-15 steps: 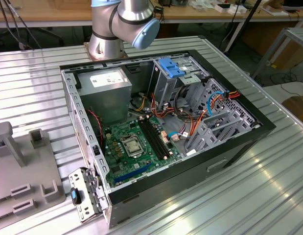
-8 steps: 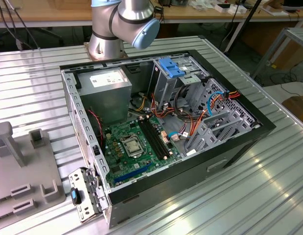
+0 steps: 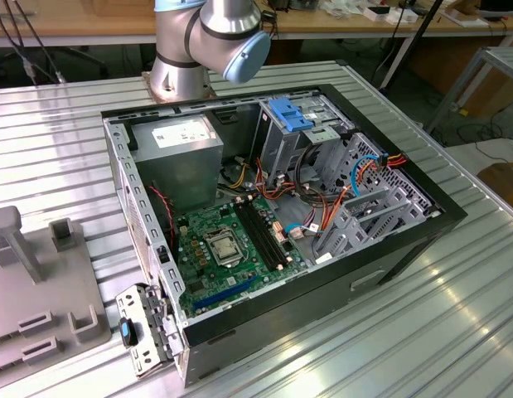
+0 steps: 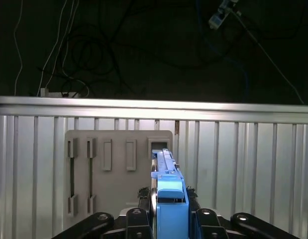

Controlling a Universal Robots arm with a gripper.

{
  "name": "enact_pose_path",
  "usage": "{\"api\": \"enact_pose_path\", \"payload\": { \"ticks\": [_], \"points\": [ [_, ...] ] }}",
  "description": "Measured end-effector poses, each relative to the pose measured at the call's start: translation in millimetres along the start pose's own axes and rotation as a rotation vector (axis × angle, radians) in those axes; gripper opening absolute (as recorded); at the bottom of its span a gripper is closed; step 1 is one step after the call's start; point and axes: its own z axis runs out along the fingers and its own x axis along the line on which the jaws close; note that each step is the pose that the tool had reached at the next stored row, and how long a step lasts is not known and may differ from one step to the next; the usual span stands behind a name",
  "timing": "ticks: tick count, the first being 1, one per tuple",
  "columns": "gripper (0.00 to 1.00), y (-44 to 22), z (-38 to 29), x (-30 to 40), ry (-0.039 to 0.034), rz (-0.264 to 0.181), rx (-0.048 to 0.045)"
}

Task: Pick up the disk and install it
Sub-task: 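Pick up the disk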

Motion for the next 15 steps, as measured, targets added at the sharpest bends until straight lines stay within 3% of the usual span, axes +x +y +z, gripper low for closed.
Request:
{"api": "enact_pose_path", "payload": {
  "ticks": [6, 15],
  "points": [
    [0.37, -0.2, -24.0, -0.3, 0.0000, 0.000, 0.0000],
    [0.37, -0.2, -26.4, -0.3, 0.0000, 0.000, 0.0000]
  ]
}}
